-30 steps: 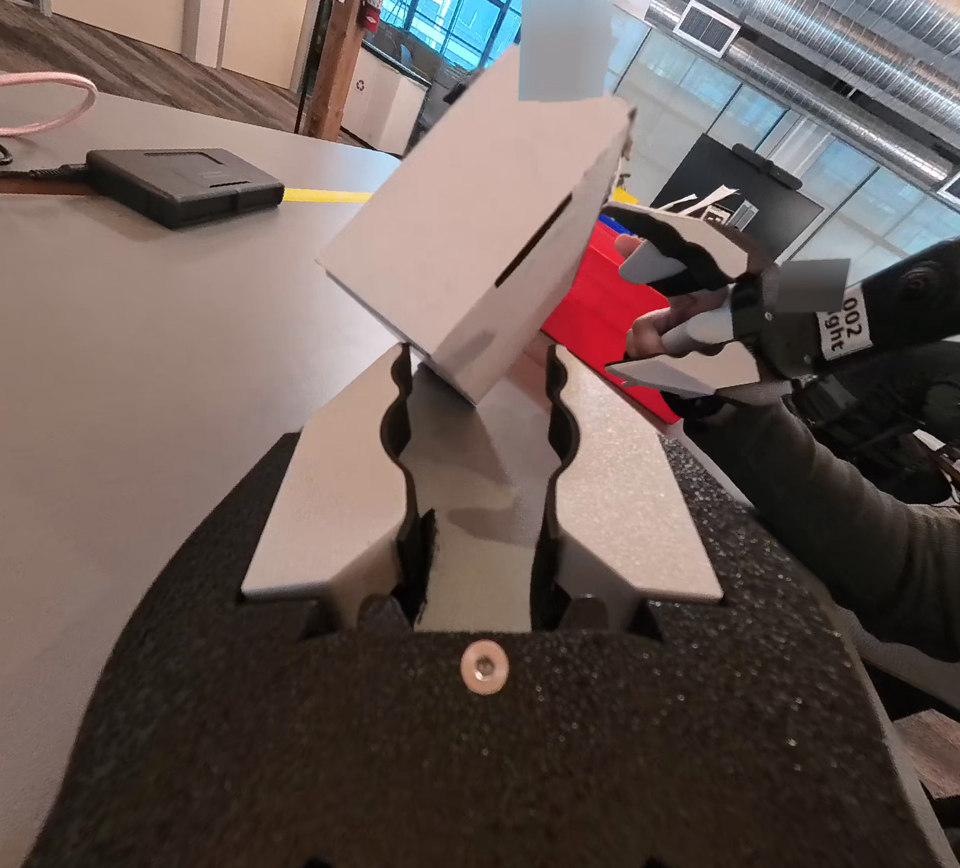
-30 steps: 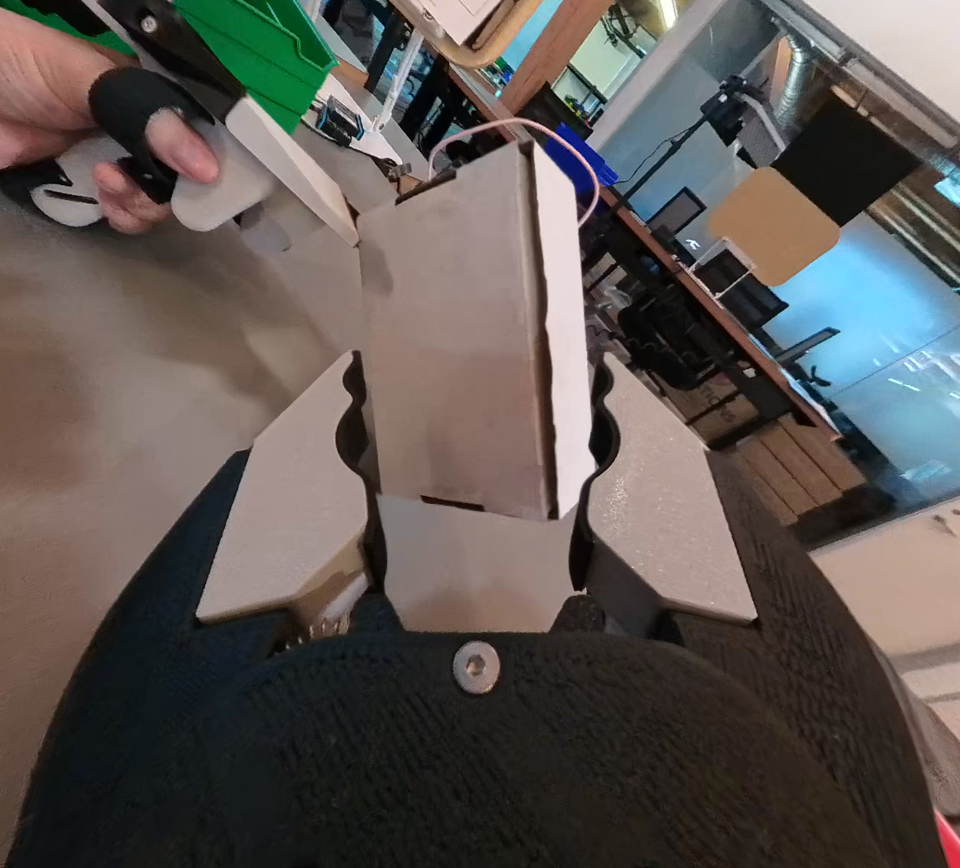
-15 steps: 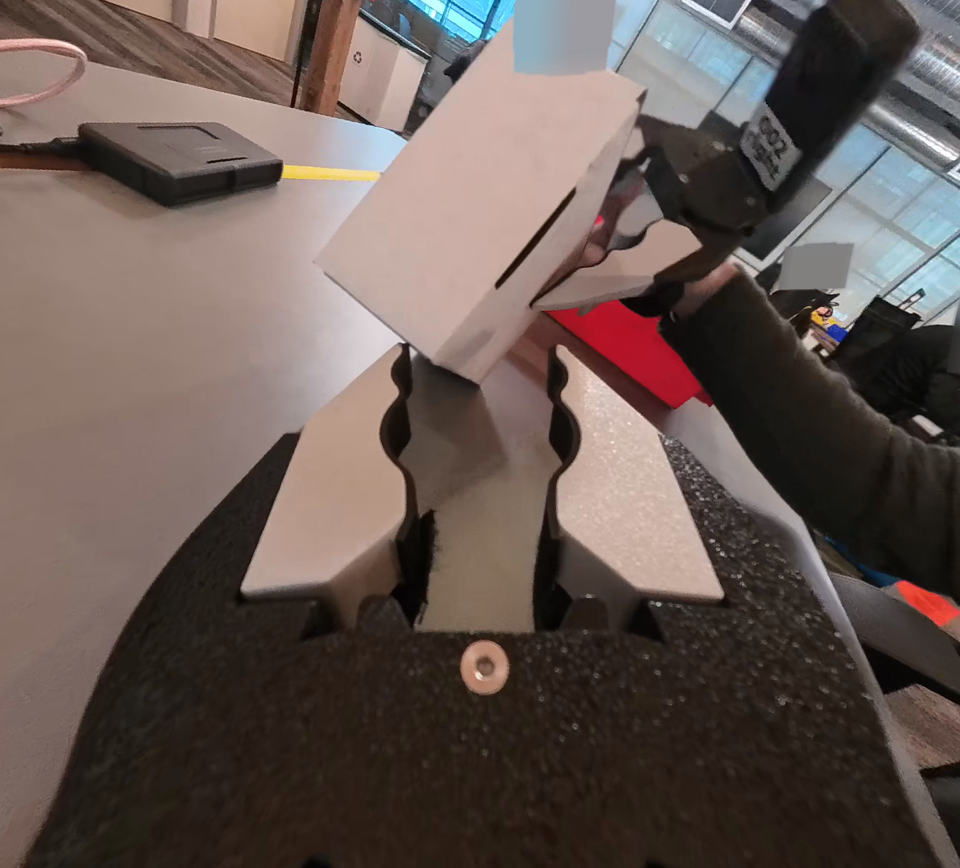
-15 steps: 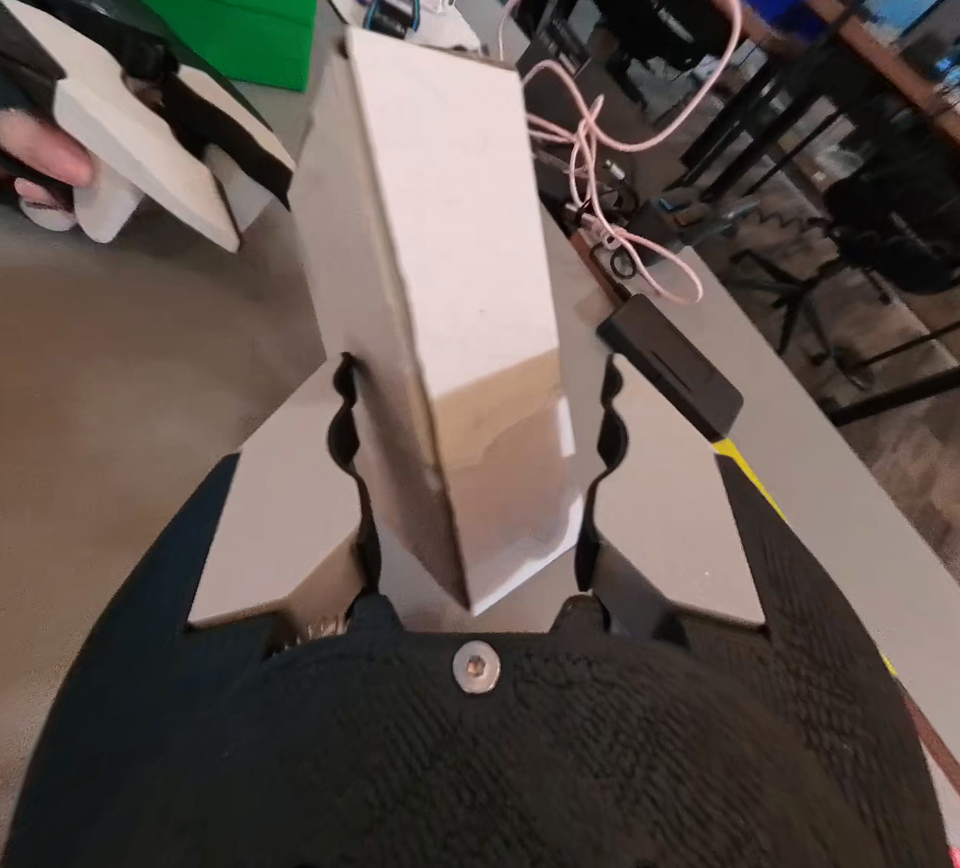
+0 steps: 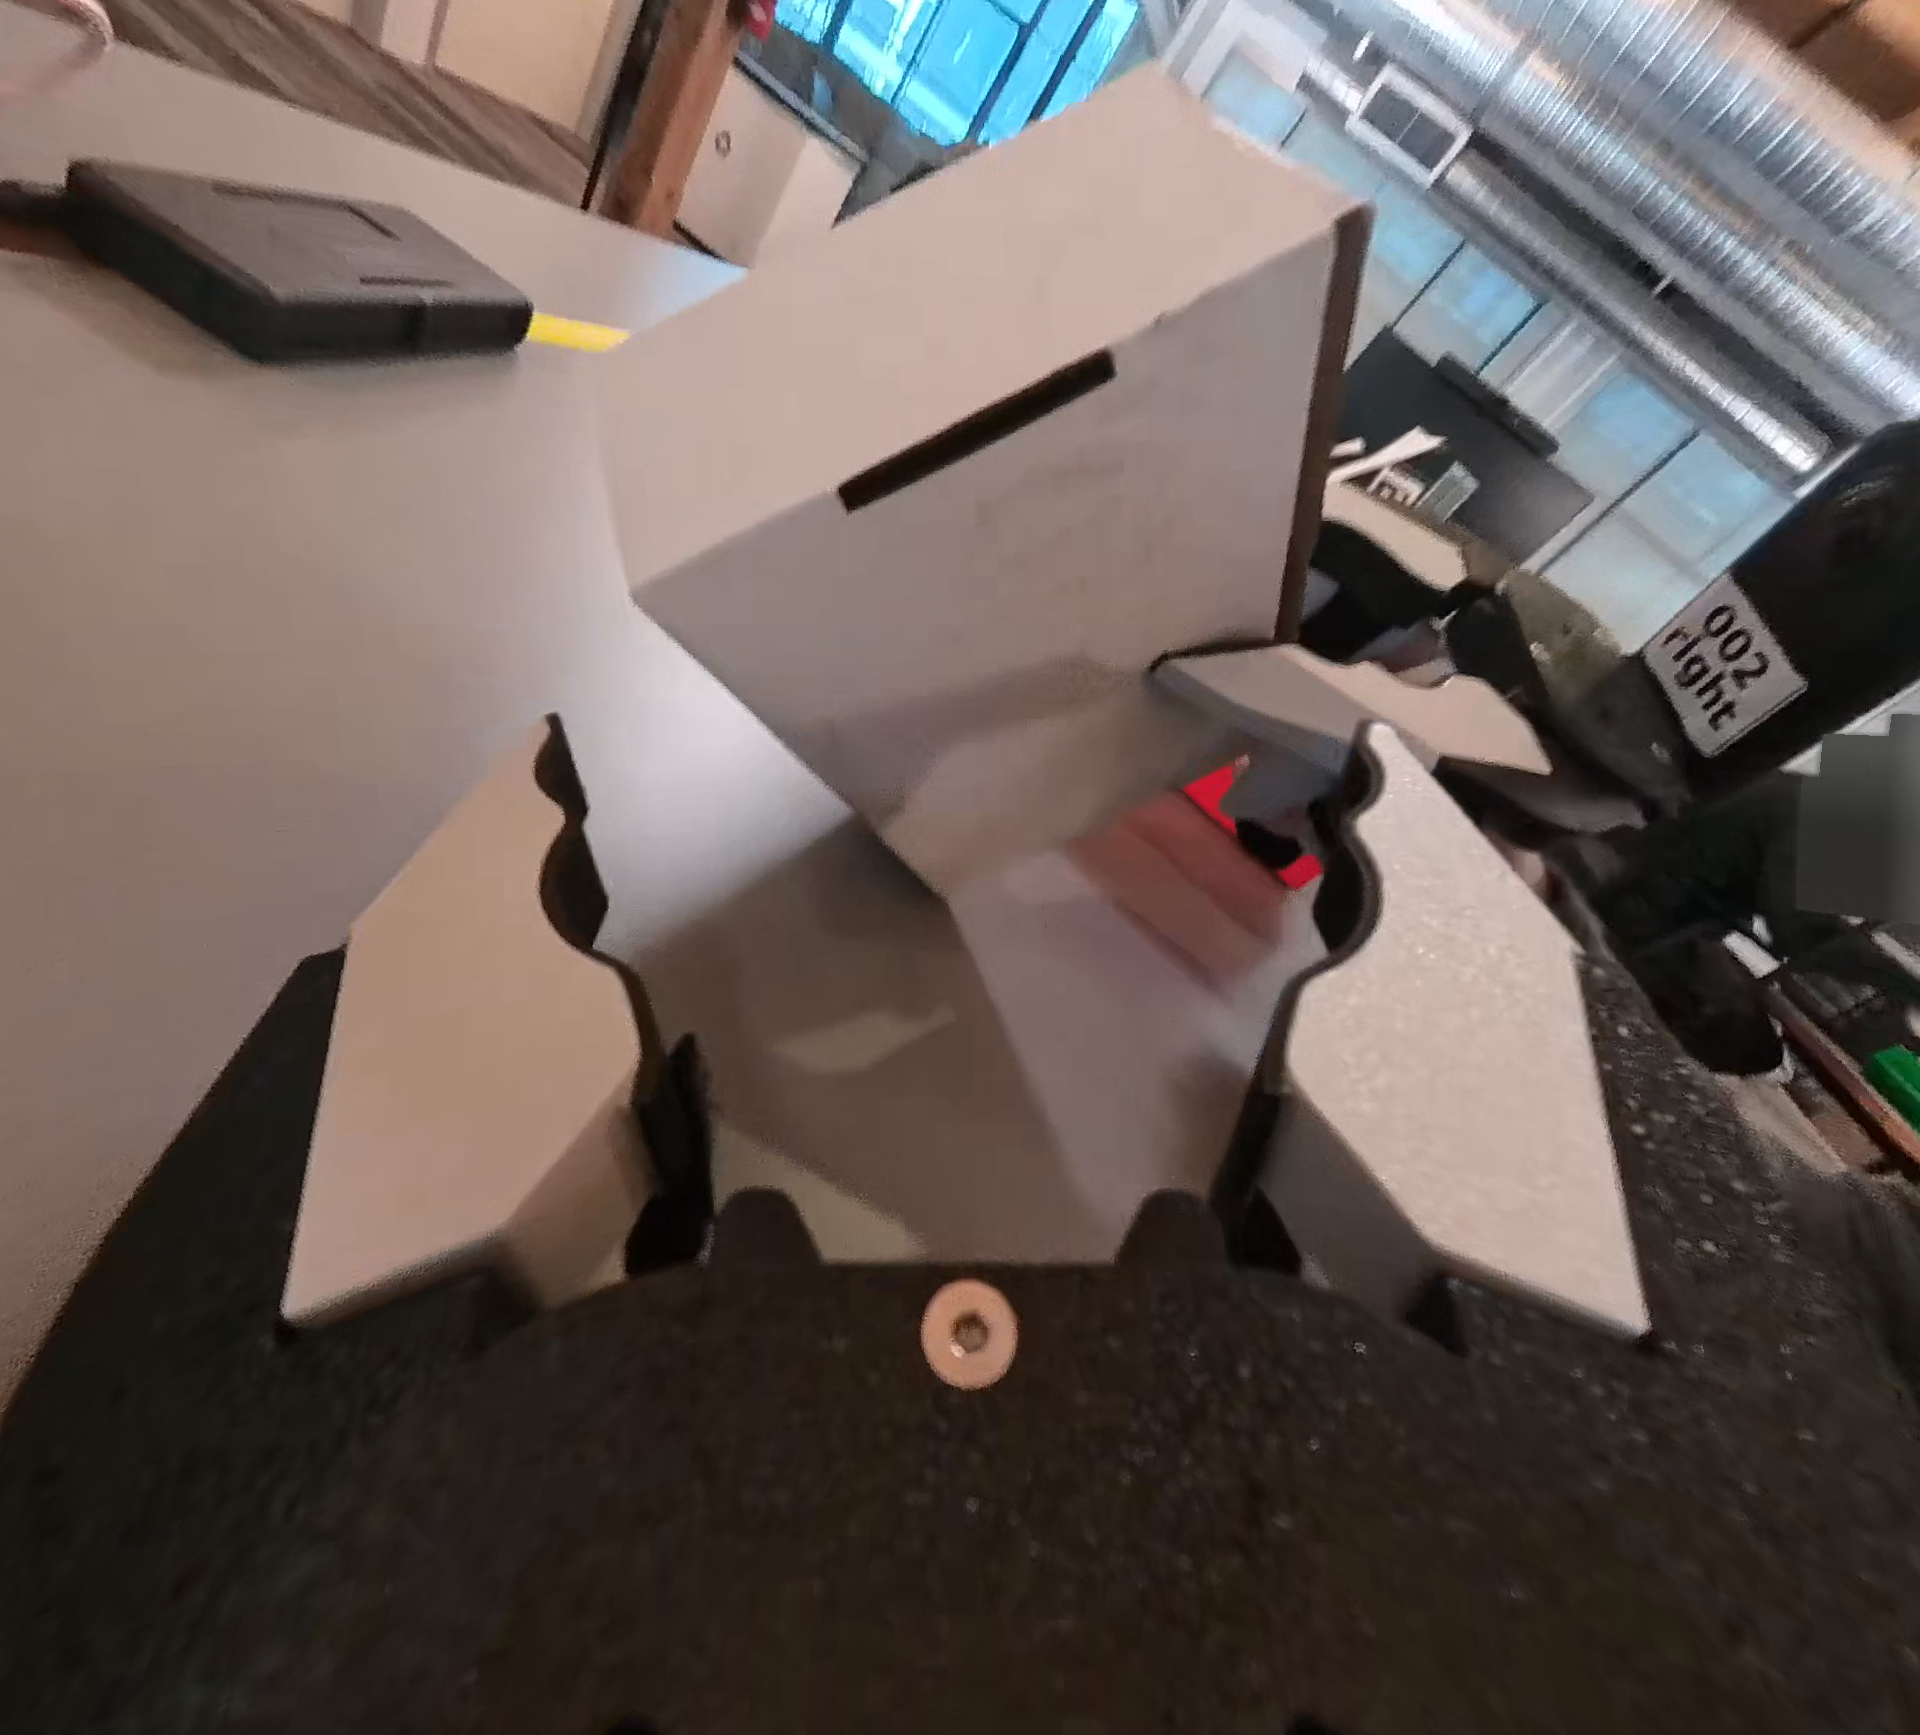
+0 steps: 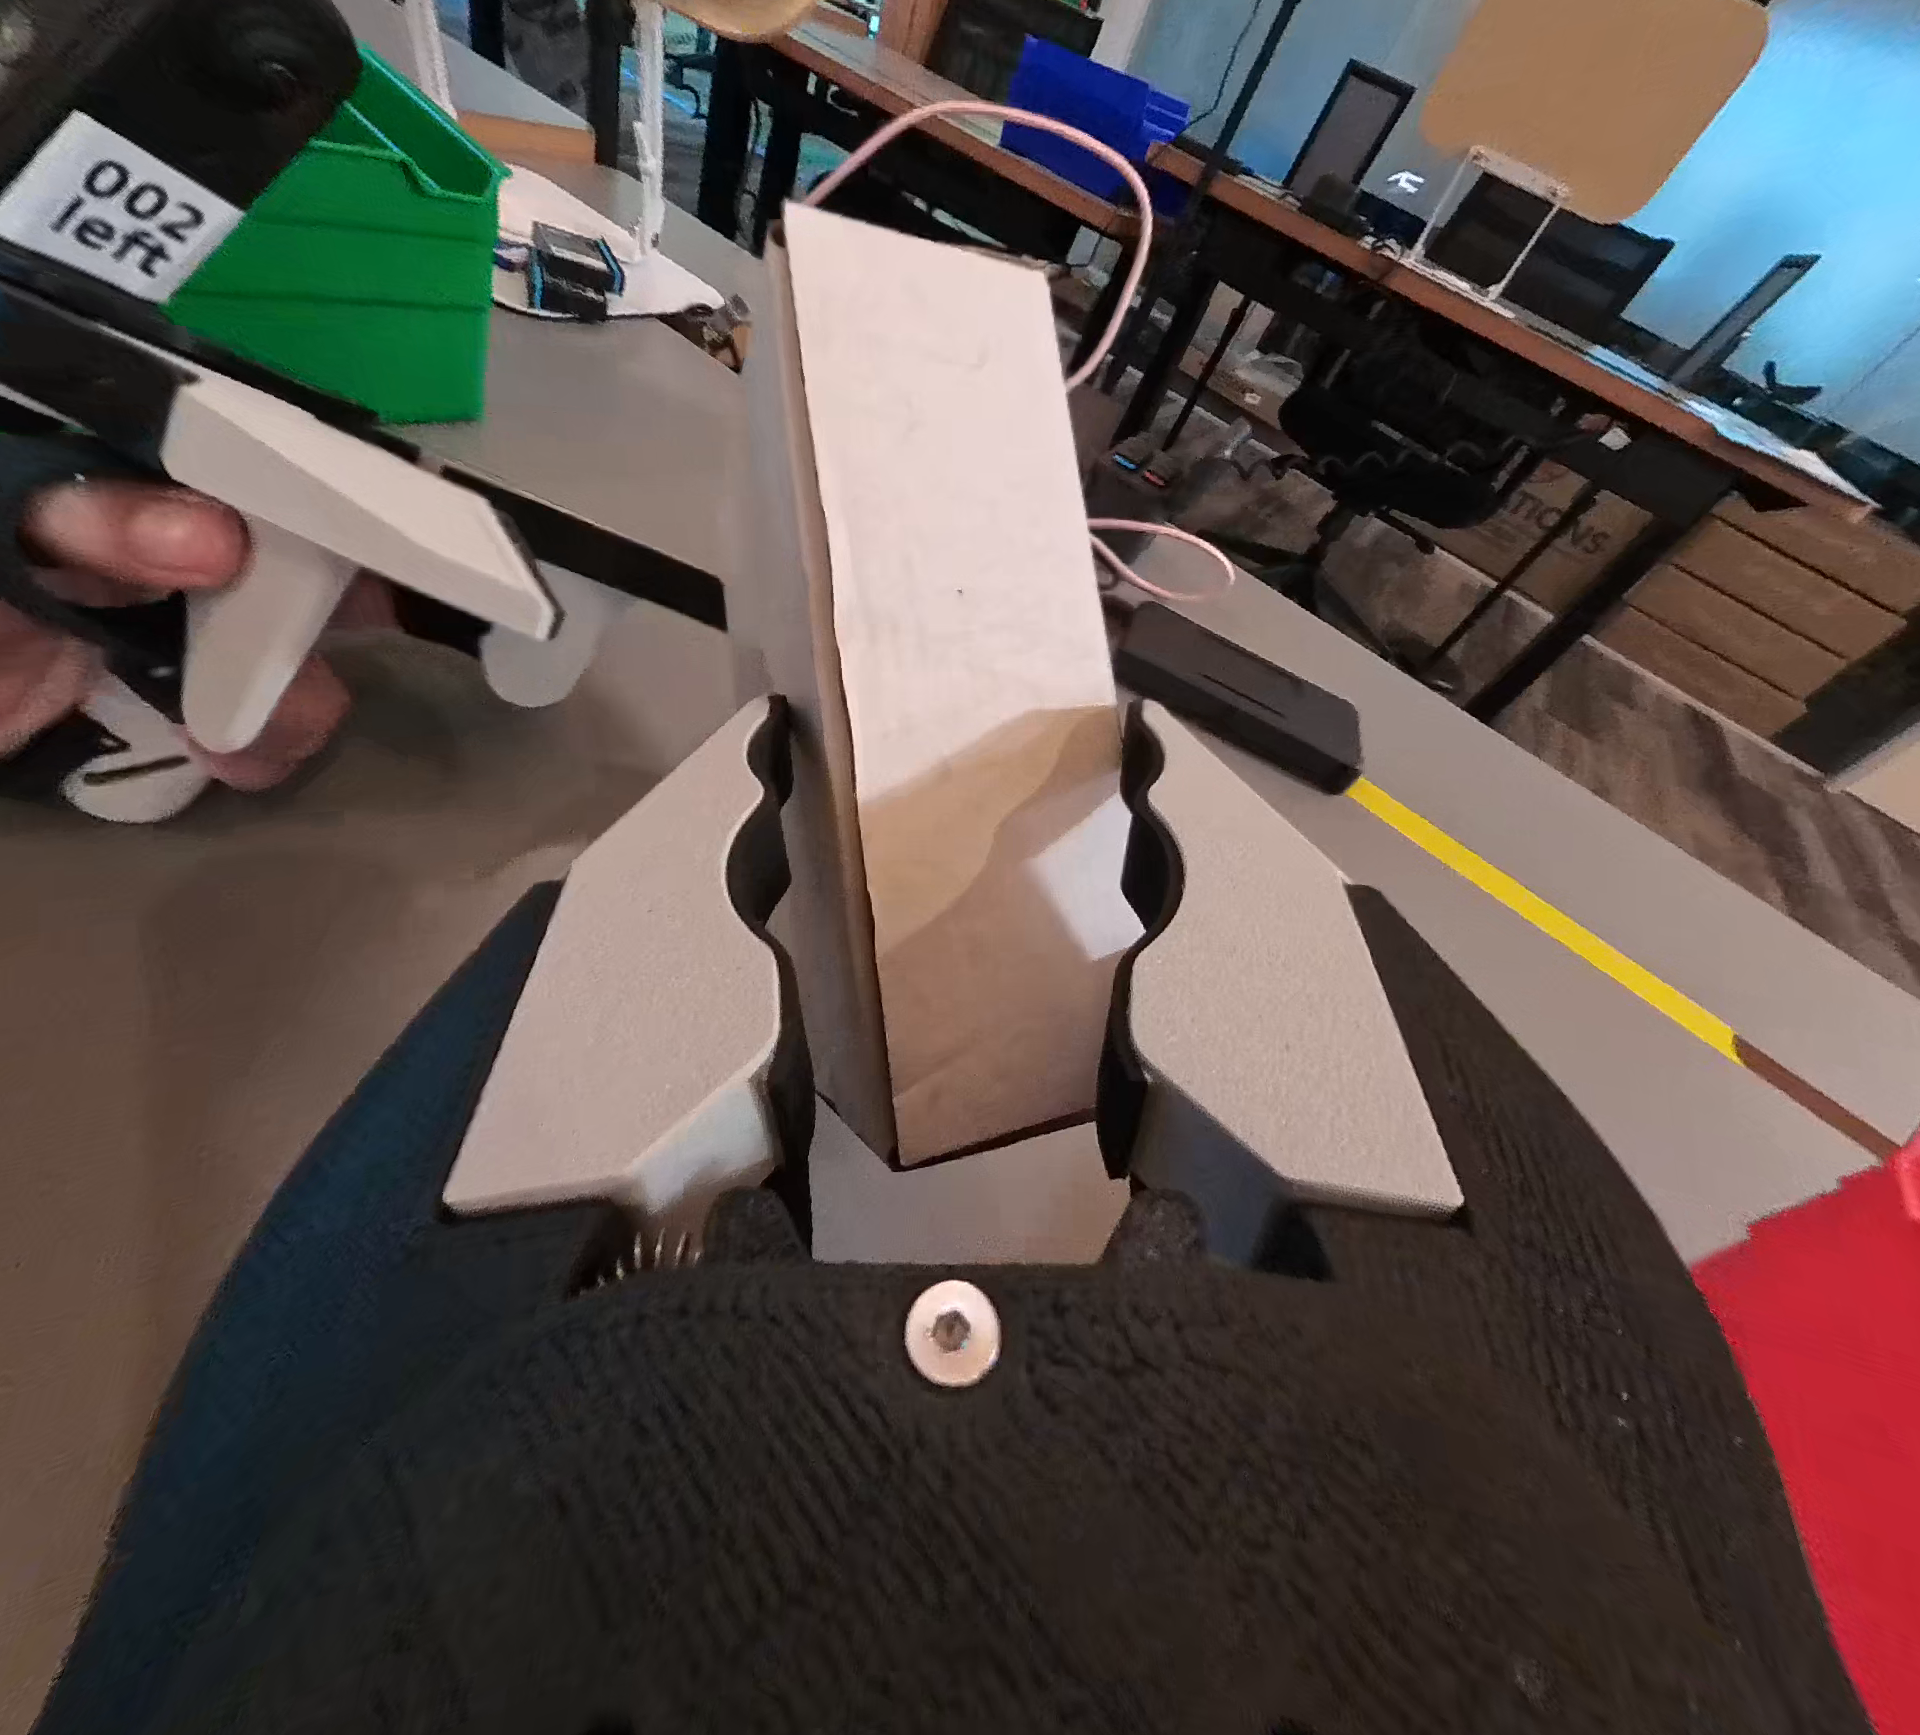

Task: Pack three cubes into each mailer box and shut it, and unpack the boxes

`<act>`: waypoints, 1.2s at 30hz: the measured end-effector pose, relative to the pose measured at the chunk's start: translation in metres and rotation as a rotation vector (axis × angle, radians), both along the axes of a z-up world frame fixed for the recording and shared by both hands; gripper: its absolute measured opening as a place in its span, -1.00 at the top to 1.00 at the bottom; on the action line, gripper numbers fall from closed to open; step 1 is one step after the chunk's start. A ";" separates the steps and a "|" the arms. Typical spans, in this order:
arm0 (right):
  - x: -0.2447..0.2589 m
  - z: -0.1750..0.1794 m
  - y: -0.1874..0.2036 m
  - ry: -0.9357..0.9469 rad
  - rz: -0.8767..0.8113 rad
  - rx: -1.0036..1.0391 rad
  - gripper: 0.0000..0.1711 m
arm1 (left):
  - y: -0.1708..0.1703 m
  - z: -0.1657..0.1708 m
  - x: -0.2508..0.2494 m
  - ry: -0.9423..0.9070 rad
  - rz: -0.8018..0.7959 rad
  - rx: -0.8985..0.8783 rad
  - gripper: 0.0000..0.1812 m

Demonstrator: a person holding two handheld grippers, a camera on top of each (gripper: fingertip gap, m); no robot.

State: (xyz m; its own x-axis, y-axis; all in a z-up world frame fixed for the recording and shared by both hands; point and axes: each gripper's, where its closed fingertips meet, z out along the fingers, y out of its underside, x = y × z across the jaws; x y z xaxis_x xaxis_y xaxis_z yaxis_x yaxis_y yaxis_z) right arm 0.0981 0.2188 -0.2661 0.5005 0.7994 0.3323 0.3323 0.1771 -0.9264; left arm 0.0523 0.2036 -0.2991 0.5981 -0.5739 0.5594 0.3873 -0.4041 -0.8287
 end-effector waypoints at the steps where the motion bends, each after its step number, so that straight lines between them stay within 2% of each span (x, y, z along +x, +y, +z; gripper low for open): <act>1: -0.002 0.000 -0.002 0.002 0.006 -0.007 0.26 | 0.001 0.004 -0.001 -0.029 0.016 0.013 -0.57; 7: -0.005 0.000 -0.005 0.016 -0.047 0.005 0.26 | 0.003 0.012 -0.006 -0.097 0.120 0.028 -0.66; 11: -0.009 0.001 -0.008 0.028 -0.074 0.019 0.26 | 0.002 0.012 -0.003 -0.157 0.130 0.000 -0.51; 18: -0.018 0.001 -0.018 0.047 -0.072 0.022 0.26 | 0.001 0.019 -0.014 -0.193 0.203 0.031 -0.44; 21: -0.023 0.001 -0.023 0.042 -0.059 0.031 0.26 | 0.001 0.020 -0.015 -0.187 0.191 0.034 -0.33; 25: -0.024 0.001 -0.025 0.046 -0.072 0.042 0.26 | 0.000 0.022 -0.015 -0.193 0.176 0.039 -0.30; 36: -0.028 0.001 -0.030 0.009 -0.098 0.141 0.26 | -0.001 0.021 -0.015 -0.191 0.148 0.034 -0.32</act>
